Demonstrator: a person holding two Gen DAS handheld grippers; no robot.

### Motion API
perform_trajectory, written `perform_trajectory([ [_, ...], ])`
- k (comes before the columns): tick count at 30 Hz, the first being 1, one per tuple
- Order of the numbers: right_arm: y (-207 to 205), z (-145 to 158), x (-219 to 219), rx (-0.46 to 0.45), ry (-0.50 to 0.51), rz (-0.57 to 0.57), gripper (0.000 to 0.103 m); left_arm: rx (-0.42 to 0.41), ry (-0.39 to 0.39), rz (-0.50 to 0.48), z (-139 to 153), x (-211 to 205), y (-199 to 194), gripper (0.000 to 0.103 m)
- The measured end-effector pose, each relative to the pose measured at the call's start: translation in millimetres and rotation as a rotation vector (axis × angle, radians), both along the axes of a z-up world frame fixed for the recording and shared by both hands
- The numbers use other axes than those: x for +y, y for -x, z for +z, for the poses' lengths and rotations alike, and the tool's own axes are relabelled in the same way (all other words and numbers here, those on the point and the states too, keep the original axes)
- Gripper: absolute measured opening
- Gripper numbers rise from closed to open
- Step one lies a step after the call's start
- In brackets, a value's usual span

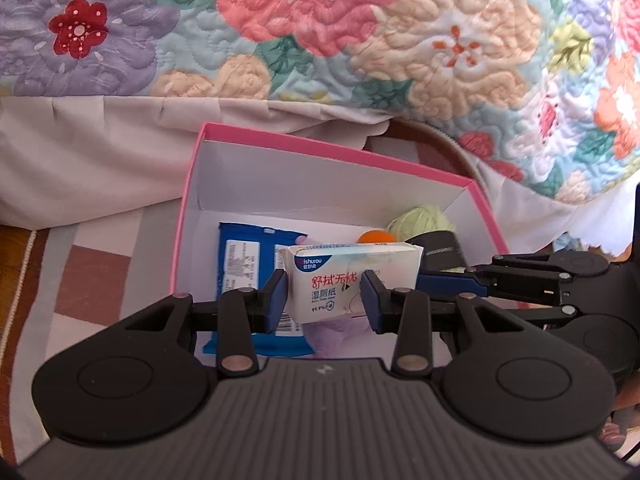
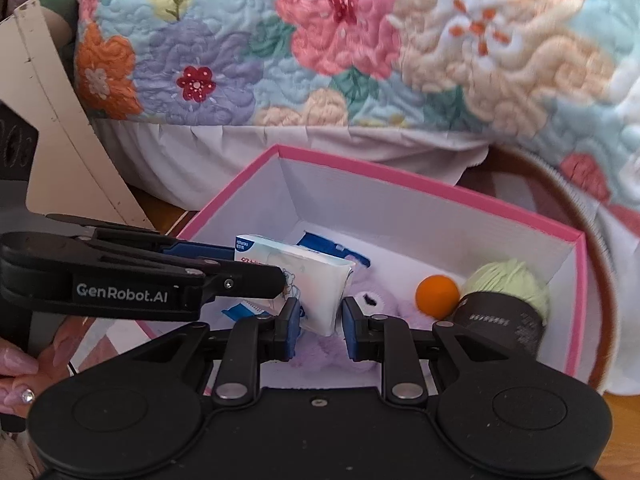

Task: Organize objects
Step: 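Lower the tissue pack onto the wet-wipe pack and open the left tool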

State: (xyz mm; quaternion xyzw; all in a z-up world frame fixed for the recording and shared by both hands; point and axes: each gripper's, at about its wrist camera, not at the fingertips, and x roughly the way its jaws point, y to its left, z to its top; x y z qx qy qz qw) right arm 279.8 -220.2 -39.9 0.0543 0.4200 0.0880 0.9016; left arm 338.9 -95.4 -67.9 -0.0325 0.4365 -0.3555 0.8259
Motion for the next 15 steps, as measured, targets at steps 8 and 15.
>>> perform_trajectory([
  [8, -11.8, -16.3, 2.3, 0.035, -0.021, -0.011, 0.027, -0.021, -0.053, 0.015, -4.8, -4.0, -1.9, 0.037],
  [15, -21.0, -28.2, 5.4, 0.067, -0.039, -0.027, 0.027, -0.076, -0.104, 0.032, -7.8, -7.7, 0.8, 0.03],
])
